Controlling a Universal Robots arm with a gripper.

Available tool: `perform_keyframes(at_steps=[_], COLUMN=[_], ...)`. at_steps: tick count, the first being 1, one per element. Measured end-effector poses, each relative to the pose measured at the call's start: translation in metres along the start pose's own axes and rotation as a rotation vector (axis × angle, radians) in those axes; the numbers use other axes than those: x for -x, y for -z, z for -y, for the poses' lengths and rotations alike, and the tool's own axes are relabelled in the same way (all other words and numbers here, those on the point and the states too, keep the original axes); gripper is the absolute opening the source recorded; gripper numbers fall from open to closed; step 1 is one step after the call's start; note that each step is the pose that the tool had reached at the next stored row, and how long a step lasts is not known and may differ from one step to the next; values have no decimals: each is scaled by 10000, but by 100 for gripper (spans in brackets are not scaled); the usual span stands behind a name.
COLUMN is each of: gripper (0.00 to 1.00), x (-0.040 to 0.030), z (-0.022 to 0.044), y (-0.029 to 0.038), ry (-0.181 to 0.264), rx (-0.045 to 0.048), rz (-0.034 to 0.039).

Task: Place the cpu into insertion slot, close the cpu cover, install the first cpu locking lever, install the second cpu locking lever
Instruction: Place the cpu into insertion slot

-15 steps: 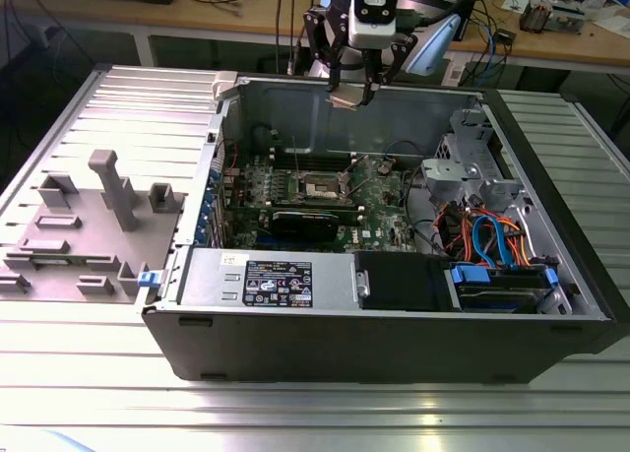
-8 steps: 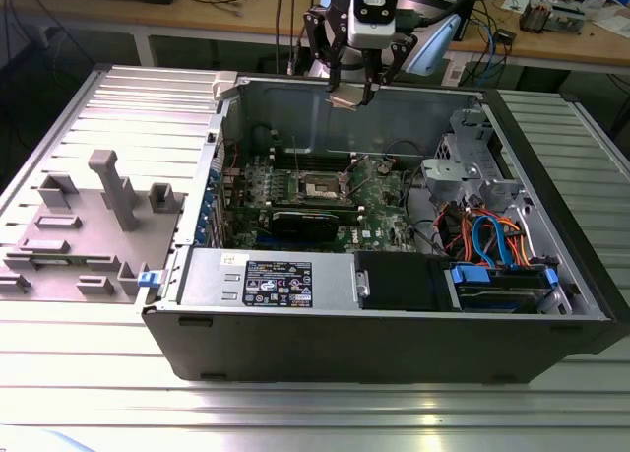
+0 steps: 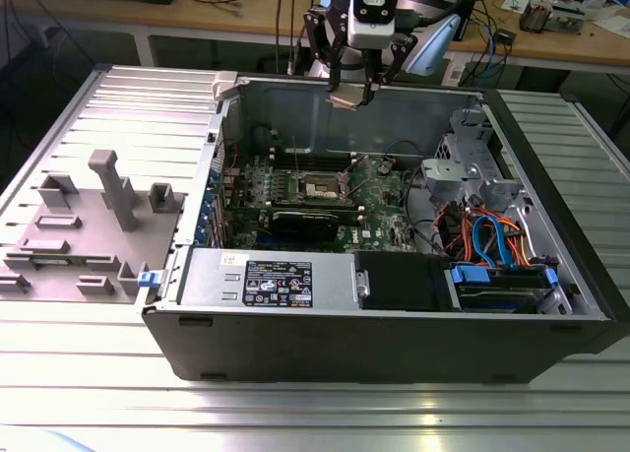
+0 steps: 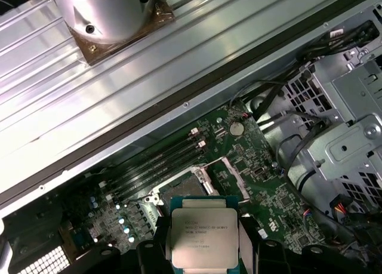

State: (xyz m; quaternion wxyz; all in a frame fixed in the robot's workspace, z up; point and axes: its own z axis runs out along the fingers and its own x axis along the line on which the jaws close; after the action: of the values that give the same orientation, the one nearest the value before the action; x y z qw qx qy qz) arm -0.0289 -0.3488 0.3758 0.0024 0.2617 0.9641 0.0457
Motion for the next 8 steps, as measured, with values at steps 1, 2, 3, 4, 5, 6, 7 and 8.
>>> perform_keyframes(at_steps=[1,2,3,4,5,6,7,8], gripper=[54,54,54,54,54,54,54,54], x=[0,0,0,0,0,0,0,0], z=[0,0,0,0,0,0,0,0], y=[0,0,0,0,0,0,-1,-1], ry=[-5,-13,-20,-37,-90,-170,-236,-273], rx=[0,-1,0,0,1,3,4,5], rz=[1,1,2,4,8,15,21,25])
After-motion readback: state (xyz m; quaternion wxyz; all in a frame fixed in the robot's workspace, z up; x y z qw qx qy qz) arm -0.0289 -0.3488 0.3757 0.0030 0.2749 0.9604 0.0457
